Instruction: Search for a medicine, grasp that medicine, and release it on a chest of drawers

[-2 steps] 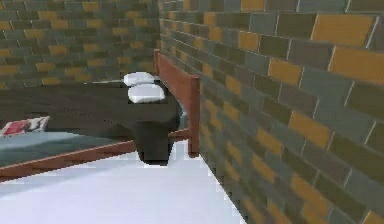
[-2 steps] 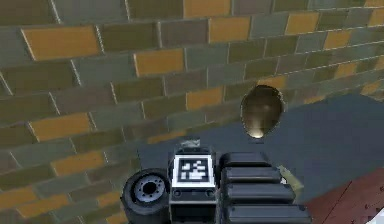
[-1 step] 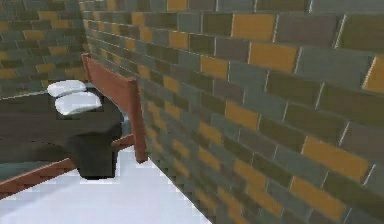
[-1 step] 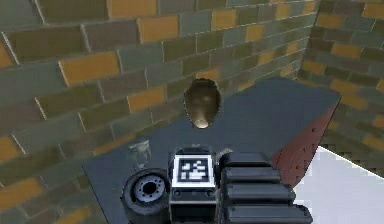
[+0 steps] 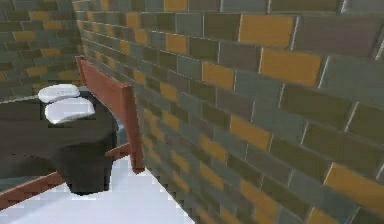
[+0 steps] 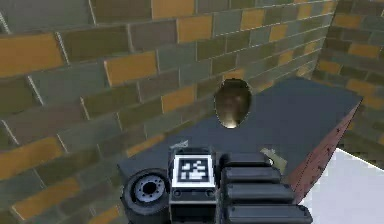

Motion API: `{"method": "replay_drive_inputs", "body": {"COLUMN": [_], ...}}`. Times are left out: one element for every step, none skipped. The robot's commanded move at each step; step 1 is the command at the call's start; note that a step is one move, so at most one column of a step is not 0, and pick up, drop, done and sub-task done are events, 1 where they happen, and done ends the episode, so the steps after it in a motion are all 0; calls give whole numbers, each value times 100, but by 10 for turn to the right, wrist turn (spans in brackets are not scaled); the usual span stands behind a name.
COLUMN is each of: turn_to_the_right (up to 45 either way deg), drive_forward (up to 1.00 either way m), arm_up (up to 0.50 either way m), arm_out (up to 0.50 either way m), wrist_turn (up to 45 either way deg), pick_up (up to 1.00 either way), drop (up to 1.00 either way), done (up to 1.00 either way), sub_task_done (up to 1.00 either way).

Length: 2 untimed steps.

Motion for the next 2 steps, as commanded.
{"method": "replay_drive_inputs", "body": {"turn_to_the_right": [450, 0], "drive_forward": [0, 35], "arm_up": [0, 0], "arm_out": [0, 0], "wrist_turn": [0, 0], "pick_up": [0, 0], "drop": [0, 0], "done": [0, 0], "sub_task_done": [0, 0]}}
